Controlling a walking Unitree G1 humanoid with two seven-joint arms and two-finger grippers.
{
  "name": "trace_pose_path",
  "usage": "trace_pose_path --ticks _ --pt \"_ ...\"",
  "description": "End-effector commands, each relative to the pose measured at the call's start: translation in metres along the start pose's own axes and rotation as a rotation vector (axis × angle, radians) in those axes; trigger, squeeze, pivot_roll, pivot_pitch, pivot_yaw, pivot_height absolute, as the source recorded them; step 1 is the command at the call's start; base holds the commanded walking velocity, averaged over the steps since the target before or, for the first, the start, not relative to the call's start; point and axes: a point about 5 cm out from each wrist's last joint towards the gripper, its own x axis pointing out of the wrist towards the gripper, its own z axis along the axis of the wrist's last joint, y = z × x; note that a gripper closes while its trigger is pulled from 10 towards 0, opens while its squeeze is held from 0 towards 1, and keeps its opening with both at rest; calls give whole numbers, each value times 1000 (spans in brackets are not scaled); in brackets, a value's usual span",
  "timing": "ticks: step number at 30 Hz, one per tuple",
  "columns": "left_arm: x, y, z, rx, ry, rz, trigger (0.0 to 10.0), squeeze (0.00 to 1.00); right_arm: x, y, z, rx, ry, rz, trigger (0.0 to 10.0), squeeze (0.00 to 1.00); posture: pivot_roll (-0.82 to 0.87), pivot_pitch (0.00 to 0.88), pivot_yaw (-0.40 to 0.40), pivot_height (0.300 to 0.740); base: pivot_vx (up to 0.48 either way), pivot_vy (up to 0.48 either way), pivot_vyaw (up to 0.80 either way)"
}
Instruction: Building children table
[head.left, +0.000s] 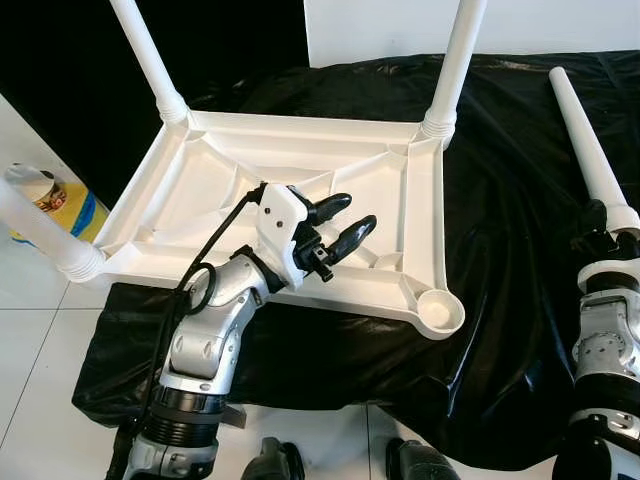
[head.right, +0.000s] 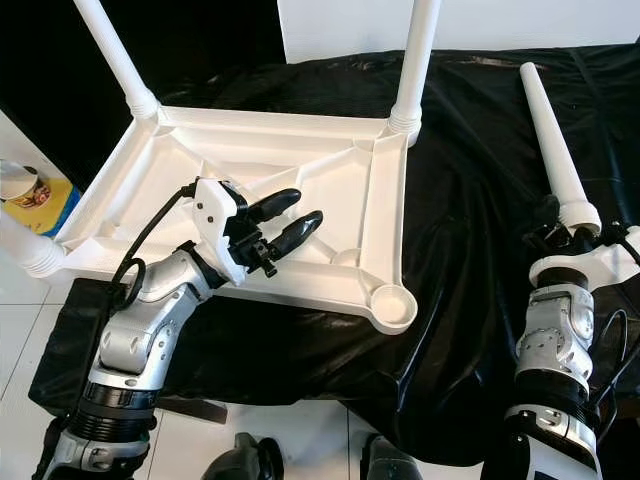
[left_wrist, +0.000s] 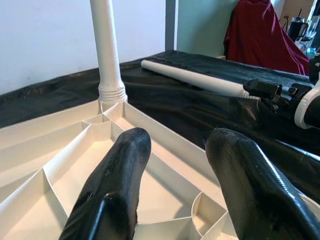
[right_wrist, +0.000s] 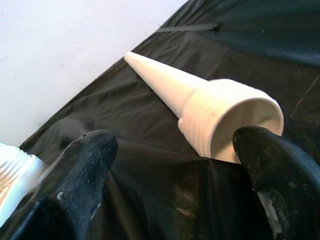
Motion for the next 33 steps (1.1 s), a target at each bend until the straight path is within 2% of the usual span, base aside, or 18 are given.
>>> trace_pose_path --ticks 1,11,12,21,33 --pt "-5 4 1 -10 3 86 10000 0 -5 -9 -5 27 16 -39 10000 0 -109 223 61 740 0 0 0" --pt "-7 3 2 -14 14 90 10000 0 2 -10 -5 34 48 -15 10000 0 -103 231 66 740 0 0 0" --pt "-8 2 2 -14 20 89 10000 0 9 -6 -5 21 73 19 10000 0 -90 238 70 740 0 0 0" --pt "-10 2 2 -12 29 90 10000 0 19 0 -3 -16 105 64 10000 0 -79 244 69 740 0 0 0" --pt "-14 3 5 4 37 118 10000 0 46 26 -2 -102 202 166 10000 0 -51 234 46 740 0 0 0"
